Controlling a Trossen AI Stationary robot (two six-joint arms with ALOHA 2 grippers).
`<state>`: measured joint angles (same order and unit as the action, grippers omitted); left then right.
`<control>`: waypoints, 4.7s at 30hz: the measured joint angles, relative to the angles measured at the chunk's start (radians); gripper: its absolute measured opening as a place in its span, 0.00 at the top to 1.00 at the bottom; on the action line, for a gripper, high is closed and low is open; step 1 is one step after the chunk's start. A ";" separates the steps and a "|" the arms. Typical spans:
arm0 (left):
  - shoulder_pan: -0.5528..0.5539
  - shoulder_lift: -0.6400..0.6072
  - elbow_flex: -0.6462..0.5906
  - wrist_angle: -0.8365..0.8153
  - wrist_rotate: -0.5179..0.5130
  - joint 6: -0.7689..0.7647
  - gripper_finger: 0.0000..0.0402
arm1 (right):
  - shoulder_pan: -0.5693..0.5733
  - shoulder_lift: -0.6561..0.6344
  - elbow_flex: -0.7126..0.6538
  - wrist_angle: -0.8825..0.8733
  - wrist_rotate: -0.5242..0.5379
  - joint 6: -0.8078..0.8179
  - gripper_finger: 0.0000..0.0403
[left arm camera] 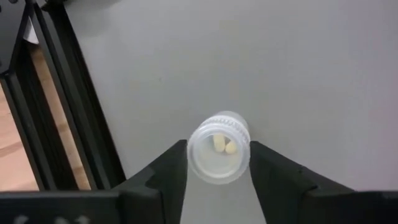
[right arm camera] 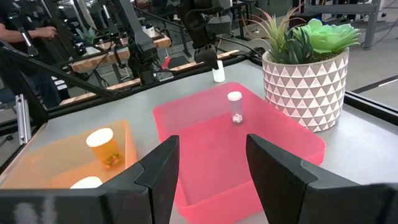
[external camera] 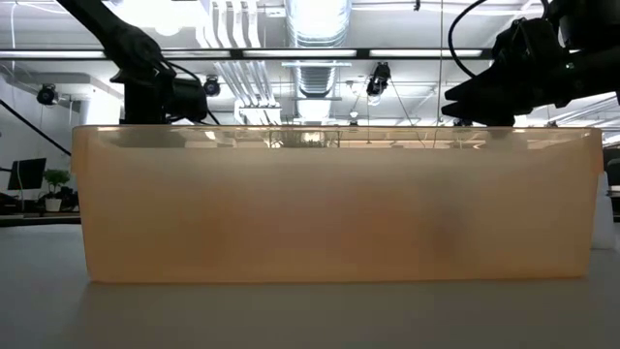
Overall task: Pick and place medicine bottles into bin by pill shape (circle, oval)
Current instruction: Put the white capsule bottle into the orange bin
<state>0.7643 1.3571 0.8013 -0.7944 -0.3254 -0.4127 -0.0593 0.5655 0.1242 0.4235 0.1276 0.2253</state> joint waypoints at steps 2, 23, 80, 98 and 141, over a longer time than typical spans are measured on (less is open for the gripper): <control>0.000 -0.001 0.000 0.002 -0.004 0.000 0.68 | 0.000 0.000 0.000 0.000 0.000 0.000 0.56; -0.208 -0.181 0.066 0.000 -0.021 0.031 0.69 | 0.000 0.000 0.000 -0.047 0.000 -0.014 0.56; -0.760 0.124 0.058 2.024 1.164 0.444 0.69 | 0.001 0.000 -0.010 -0.165 0.001 -0.069 0.56; -0.760 0.122 0.058 1.840 1.015 0.359 0.69 | 0.001 0.000 -0.011 -0.165 0.001 -0.071 0.56; -0.966 0.399 0.832 -0.007 0.261 0.051 0.69 | 0.000 0.000 -0.011 -0.146 0.005 -0.114 0.56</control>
<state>-0.2018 1.7561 1.6332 -0.8011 -0.0645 -0.3616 -0.0593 0.5659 0.1135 0.2779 0.1326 0.1112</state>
